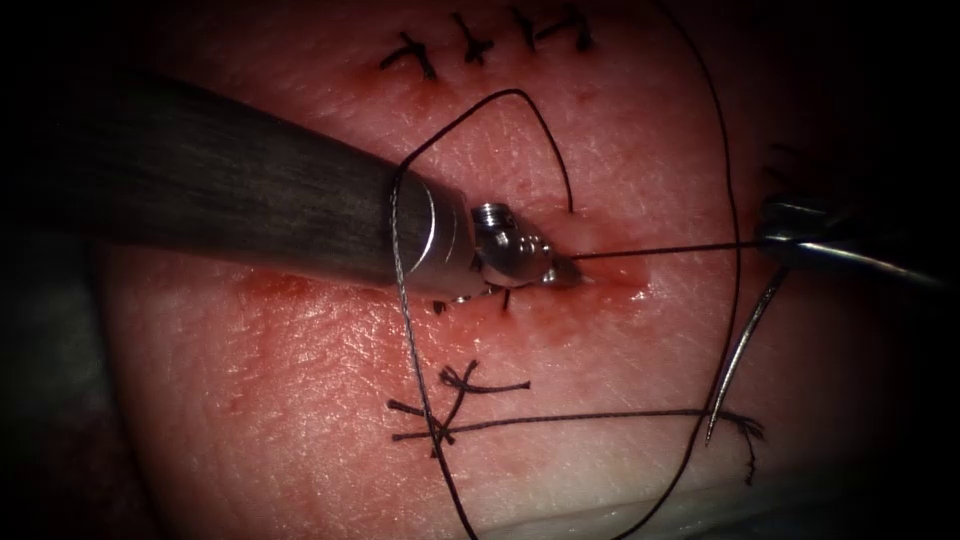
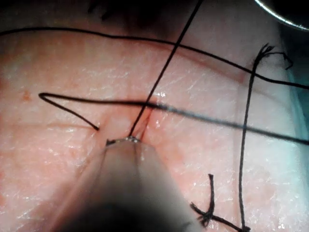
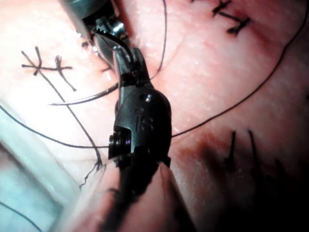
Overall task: Wound Closure
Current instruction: Insert left end-effector into incision and open jaws to widen opening, then insert needle into flesh below wound
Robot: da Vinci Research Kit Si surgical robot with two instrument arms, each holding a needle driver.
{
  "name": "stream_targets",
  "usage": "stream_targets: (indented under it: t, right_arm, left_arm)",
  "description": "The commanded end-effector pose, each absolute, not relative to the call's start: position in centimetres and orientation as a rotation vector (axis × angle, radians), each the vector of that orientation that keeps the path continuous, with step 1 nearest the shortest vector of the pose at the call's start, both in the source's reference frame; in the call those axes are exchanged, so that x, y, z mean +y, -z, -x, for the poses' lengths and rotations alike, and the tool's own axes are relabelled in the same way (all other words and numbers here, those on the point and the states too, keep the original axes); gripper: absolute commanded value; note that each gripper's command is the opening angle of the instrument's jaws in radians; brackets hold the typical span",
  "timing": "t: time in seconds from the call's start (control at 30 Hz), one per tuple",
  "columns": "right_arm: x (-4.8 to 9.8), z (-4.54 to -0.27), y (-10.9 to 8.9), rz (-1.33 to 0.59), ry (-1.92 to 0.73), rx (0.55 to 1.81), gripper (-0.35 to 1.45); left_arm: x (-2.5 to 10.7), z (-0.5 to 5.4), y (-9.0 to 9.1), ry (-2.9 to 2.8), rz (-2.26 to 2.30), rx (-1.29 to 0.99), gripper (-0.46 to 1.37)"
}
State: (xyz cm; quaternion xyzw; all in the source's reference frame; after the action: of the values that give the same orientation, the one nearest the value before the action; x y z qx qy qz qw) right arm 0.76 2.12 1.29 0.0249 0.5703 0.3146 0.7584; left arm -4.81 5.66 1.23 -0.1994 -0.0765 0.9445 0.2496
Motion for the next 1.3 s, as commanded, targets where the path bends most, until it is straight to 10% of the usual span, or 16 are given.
stream_targets:
  t: [0.03, 0.33, 0.37, 0.43, 0.57, 1.3]
  right_arm:
    - [2.12, -0.76, -1.30, -0.049, -0.687, 1.243, -0.35]
    - [2.09, -0.82, -1.33, -0.050, -0.682, 1.249, -0.35]
    - [2.10, -0.83, -1.34, -0.051, -0.681, 1.251, -0.35]
    - [2.10, -0.85, -1.36, -0.050, -0.680, 1.251, -0.35]
    - [2.12, -0.90, -1.42, -0.048, -0.679, 1.253, -0.35]
    - [2.11, -1.39, -1.95, 0.171, -0.347, 1.296, -0.35]
  left_arm:
    - [5.64, 4.82, -1.26, -2.618, 0.484, -0.211, -0.35]
    - [5.51, 4.82, -1.37, -2.662, 0.498, -0.444, -0.35]
    - [5.49, 4.81, -1.35, -2.658, 0.540, -0.495, 0.28]
    - [5.48, 4.80, -1.32, -2.630, 0.559, -0.513, 0.64]
    - [5.47, 4.80, -1.27, -2.613, 0.560, -0.522, 0.90]
    - [5.42, 4.80, -1.18, -2.544, 0.653, -0.649, 0.84]
